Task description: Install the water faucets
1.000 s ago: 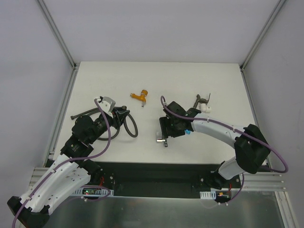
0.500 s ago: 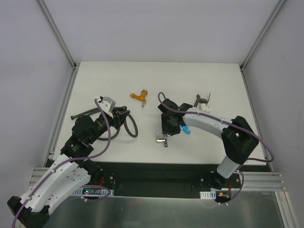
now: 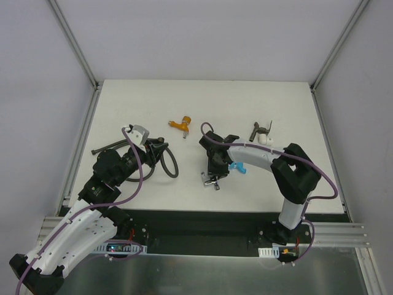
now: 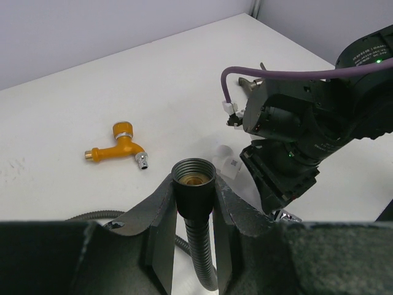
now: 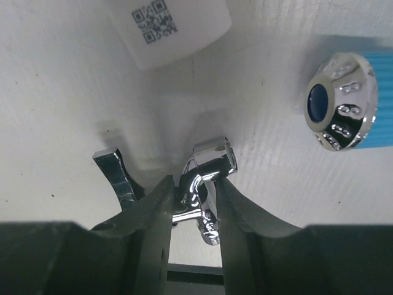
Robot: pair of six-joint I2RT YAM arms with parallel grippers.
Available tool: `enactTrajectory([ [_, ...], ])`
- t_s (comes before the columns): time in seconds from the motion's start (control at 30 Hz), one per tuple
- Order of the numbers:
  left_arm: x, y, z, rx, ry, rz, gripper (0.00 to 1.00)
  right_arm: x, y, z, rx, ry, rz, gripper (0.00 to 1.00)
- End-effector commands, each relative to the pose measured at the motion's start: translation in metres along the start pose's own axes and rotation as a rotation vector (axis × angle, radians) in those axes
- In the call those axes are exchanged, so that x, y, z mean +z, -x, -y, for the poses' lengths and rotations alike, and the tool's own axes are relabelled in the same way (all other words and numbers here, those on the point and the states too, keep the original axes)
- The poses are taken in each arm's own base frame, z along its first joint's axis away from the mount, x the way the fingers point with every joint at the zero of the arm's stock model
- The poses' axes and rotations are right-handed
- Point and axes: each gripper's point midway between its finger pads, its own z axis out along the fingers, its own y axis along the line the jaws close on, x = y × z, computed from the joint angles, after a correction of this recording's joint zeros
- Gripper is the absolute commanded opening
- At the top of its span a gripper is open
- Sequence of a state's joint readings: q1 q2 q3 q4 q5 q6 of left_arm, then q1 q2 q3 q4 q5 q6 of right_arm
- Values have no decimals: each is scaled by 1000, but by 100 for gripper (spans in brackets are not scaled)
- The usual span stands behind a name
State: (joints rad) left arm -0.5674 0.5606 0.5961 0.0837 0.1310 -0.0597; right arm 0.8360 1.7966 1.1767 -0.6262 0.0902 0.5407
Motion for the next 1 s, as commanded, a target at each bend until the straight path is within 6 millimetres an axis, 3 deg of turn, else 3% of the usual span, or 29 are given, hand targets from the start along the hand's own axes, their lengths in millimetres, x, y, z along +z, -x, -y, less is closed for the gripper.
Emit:
enactTrajectory([
  [0.0, -3, 33, 6, 6, -25, 92, 0, 9, 6, -4, 54, -23, 20, 34],
  [0.2, -3, 33, 6, 6, -28, 91, 0, 23, 0, 0, 27, -55, -5, 29],
  [0.3, -3, 32, 7, 6, -30, 89, 0, 29, -6, 1, -6, -65, -20, 10],
  [0.33, -2, 32, 7, 6, -30, 87, 0, 27, -6, -1, -12, -53, -20, 2],
  [0.4, -2, 32, 7, 7, -33, 87, 0, 24, -3, -8, -21, -12, 3, 2],
  [0.5, -1, 30, 9, 10, -46, 81, 0, 1, 11, -19, -23, 69, 84, 1],
  [0.6, -1, 30, 14, 12, -73, 88, 0, -39, 35, -28, -28, 148, 216, 2],
  [0.63, 0, 30, 15, 12, -81, 91, 0, -60, 45, -30, -34, 185, 280, 2],
  [0.7, -1, 31, 17, 16, -94, 98, 0, -86, 59, -34, -32, 242, 365, 2],
  [0.73, -1, 32, 19, 19, -104, 103, 0, -111, 68, -35, -26, 288, 433, 2],
  [0.8, -2, 34, 22, 21, -123, 118, 0, -137, 81, -39, -29, 353, 529, 2],
  [0.97, -4, 35, 36, 28, -201, 144, 0, -244, 108, -55, -33, 642, 832, 2],
])
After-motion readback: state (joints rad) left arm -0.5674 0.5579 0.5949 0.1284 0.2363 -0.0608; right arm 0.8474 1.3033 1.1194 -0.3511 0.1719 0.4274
